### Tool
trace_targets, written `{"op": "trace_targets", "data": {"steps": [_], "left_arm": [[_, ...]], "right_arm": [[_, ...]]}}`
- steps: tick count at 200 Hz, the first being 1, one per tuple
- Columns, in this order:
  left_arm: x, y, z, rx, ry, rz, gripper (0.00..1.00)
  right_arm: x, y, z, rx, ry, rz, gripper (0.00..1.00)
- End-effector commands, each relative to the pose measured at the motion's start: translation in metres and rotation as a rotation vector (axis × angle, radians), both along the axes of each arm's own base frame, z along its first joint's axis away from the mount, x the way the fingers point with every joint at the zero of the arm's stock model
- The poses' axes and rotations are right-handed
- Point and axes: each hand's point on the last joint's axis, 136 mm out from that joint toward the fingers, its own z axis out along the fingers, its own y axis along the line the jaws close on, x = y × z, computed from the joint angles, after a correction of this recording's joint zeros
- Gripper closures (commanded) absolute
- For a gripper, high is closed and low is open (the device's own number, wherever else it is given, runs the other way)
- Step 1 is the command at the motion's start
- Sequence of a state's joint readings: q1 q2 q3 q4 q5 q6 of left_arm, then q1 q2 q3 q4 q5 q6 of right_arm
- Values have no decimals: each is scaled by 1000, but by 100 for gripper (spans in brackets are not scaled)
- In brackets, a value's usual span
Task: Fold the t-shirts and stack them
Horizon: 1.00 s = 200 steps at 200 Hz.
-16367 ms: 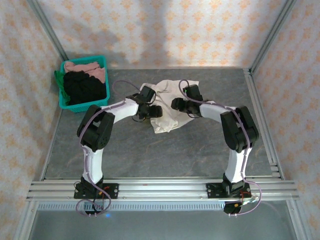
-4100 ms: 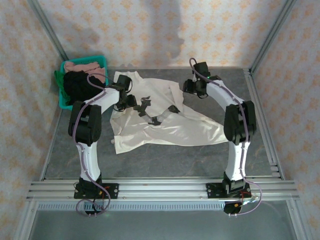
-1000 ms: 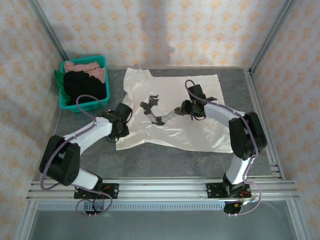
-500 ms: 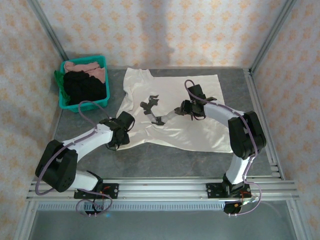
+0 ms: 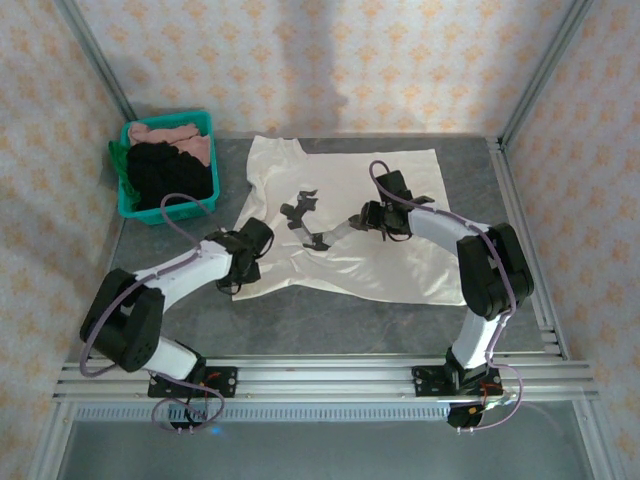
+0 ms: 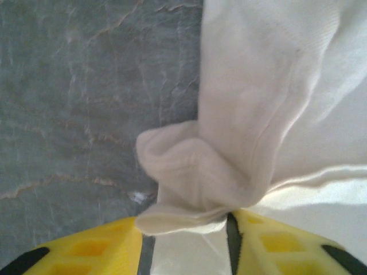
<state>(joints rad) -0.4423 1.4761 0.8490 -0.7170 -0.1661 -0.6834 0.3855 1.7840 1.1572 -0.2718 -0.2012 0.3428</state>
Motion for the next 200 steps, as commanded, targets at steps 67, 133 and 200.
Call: {"op": "trace_targets", "data": {"steps": [67, 133, 200], "left_arm": [[-5, 4, 37, 21, -83, -5, 100], [-52, -12, 65, -52, -147, -87, 100], [-90, -75, 42, -244, -203, -324, 100]], "right_arm": [[-1, -4, 17, 7, -49, -2, 47], [-9, 5, 26, 71, -45, 18, 47], [-52, 11, 5, 130, 17, 48, 48]]}}
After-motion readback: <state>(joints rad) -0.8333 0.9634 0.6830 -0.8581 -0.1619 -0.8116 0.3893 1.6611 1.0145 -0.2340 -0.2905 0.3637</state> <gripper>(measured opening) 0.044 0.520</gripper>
